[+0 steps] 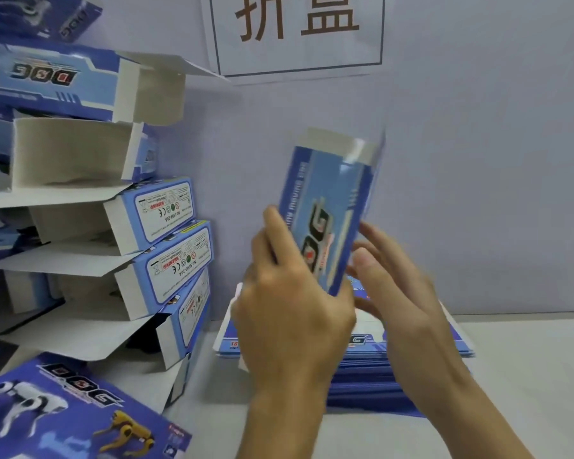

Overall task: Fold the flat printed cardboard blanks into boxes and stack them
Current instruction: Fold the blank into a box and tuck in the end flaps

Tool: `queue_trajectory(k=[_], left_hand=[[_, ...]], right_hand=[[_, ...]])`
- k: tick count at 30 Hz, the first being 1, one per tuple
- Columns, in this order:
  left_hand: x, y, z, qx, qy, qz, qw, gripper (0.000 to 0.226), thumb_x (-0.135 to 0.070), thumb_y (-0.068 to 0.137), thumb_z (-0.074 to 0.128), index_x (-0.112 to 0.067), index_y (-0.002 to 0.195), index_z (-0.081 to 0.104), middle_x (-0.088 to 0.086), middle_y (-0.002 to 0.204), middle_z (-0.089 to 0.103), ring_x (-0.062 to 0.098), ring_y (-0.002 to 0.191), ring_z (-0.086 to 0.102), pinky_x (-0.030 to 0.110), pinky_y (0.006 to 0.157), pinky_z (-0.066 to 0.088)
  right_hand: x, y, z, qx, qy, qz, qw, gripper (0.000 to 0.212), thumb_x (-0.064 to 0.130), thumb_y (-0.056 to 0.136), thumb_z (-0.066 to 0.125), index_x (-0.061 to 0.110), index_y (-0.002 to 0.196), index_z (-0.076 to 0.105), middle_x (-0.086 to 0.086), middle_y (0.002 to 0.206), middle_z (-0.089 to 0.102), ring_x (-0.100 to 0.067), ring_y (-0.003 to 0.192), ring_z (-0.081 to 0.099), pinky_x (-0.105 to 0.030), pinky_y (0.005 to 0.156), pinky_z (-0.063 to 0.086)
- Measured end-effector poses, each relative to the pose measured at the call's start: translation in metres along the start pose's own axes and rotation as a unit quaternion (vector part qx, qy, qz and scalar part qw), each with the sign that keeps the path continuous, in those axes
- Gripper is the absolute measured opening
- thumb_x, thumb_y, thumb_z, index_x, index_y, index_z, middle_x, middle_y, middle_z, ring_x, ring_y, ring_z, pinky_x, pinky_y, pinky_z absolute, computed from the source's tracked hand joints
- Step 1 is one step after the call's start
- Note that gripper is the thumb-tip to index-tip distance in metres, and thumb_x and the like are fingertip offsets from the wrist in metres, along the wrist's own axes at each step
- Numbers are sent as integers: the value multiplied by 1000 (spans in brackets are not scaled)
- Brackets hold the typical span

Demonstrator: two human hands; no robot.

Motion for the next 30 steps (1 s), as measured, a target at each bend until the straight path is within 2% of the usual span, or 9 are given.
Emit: queue_trajectory(k=[2,6,8,11,14,18,22,26,30], left_hand=[[-9,-3,4,43,13,22,999,98,-59,73,64,-8,148,28,5,123,59,27,89,67,38,61,54],[-20,-6,11,152,-62,97,982,111,-58,74,69,-24,156,2,-9,142,40,16,121,49,32,93,46],[-25,-4,6,199,-115,134,964,109,-51,75,71,-34,156,0,-19,139,39,10,124,45,28,99,43],[-29,-1,-4,296,-234,148,914,85,-37,79,69,-45,150,22,-27,132,43,1,126,46,24,100,46],[-28,0,-13,361,-355,127,853,52,-31,83,63,-49,130,47,-25,127,50,-11,117,52,6,87,46],[-15,3,-5,393,-442,62,804,40,-36,90,59,-32,130,63,-11,123,67,6,113,65,20,92,53],[-2,6,8,286,-471,-22,835,22,-25,93,68,-26,115,70,-9,115,70,-3,99,67,14,72,56],[23,12,18,162,-304,-89,935,68,-49,85,67,-35,146,38,-24,142,40,-11,127,33,12,102,29],[41,9,30,261,-377,-201,866,114,-86,60,61,-39,155,18,-16,155,35,8,142,35,33,114,30]], right_hand=[[5,2,-2,36,22,35,998,60,65,77,56,45,134,52,13,127,65,-6,108,67,-30,82,58],[5,6,-18,-40,-11,90,995,70,74,72,64,44,133,51,9,123,67,-12,104,70,-43,87,57],[5,7,-23,-74,-9,104,992,73,76,64,70,43,128,55,10,112,71,-8,95,72,-36,78,60],[10,9,-24,-67,43,111,991,70,69,59,69,32,118,63,8,93,76,-9,80,74,-22,59,57],[11,11,-24,-16,105,135,985,68,60,72,77,17,122,63,-5,96,76,-25,88,75,-32,66,58],[8,8,-32,2,205,140,969,35,42,76,69,12,94,72,-12,93,71,-28,88,71,-45,75,59],[8,3,-43,-33,270,149,951,12,12,72,58,18,68,67,-13,77,66,-27,62,67,-38,53,58],[5,-6,-46,-5,214,189,958,12,13,59,62,20,49,66,-4,57,64,-21,44,63,-29,39,51],[-13,-11,-46,36,198,219,955,18,17,53,75,26,68,79,-10,83,77,-31,68,74,-38,50,58]])
Point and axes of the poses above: each hand's wrist, its own y-axis towards the middle knuckle, its own z-axis out of the palm, x = y × z, the point moved 3 cm from there along y, towards the middle knuckle
